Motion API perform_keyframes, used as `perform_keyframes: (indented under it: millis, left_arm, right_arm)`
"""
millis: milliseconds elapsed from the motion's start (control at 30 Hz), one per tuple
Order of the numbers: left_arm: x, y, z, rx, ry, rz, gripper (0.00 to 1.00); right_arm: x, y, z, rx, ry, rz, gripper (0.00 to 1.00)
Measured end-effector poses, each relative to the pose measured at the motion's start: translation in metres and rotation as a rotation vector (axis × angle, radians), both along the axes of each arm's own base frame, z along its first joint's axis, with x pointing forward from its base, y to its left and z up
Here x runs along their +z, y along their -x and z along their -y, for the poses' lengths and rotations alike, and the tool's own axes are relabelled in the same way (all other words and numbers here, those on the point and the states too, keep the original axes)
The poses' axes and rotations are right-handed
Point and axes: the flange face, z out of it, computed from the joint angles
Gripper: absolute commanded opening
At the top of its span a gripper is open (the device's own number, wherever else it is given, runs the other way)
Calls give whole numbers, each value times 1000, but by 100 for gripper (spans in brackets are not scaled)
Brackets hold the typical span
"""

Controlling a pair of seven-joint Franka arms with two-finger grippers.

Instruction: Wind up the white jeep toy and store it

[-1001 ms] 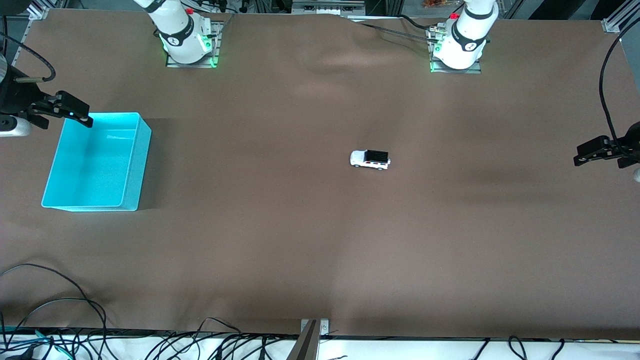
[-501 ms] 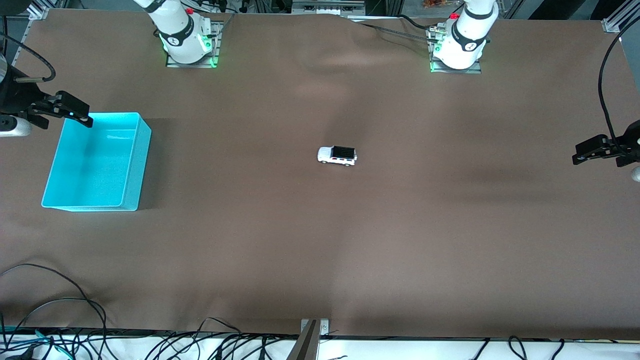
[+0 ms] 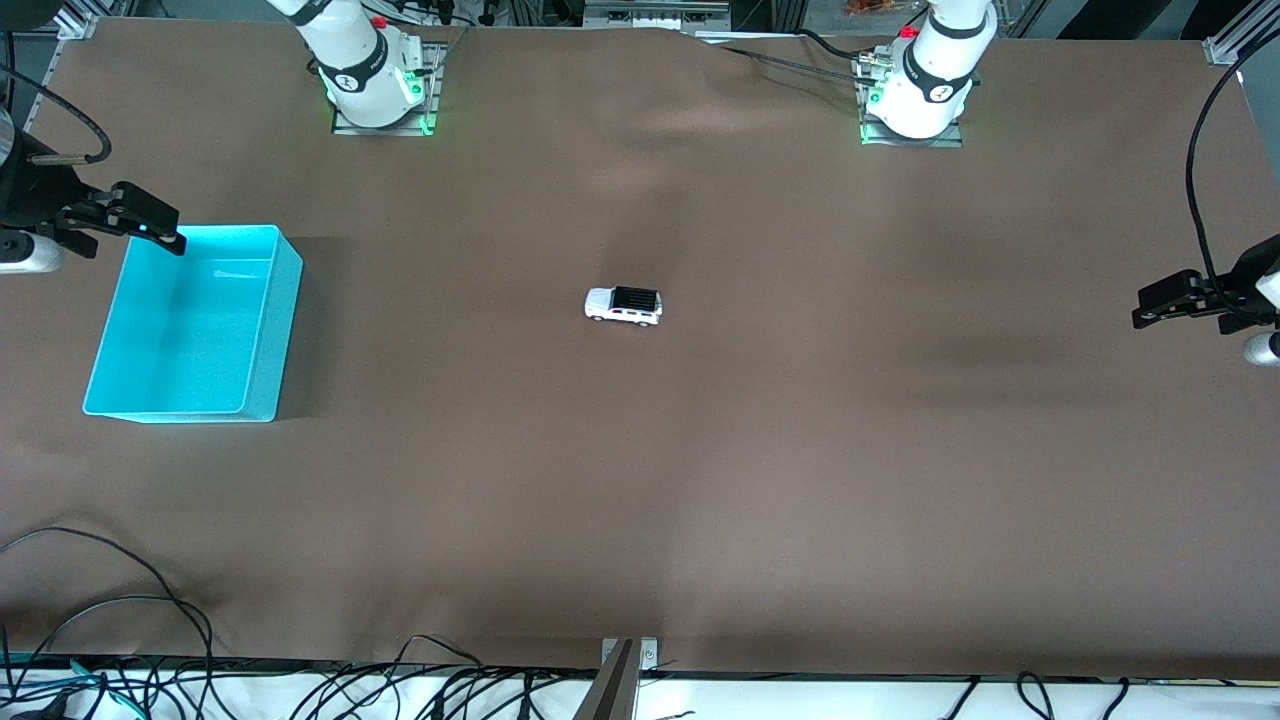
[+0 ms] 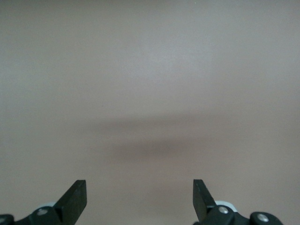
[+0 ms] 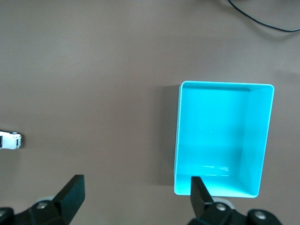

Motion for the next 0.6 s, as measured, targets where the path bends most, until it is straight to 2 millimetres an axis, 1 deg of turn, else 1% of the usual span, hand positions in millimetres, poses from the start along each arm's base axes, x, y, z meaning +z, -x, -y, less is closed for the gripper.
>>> perform_keyframes:
  millis: [601]
  left_arm:
    - [-3,0,4,-7,1,-7,100]
  right_arm:
    - [0,0,0,0,0,1,100]
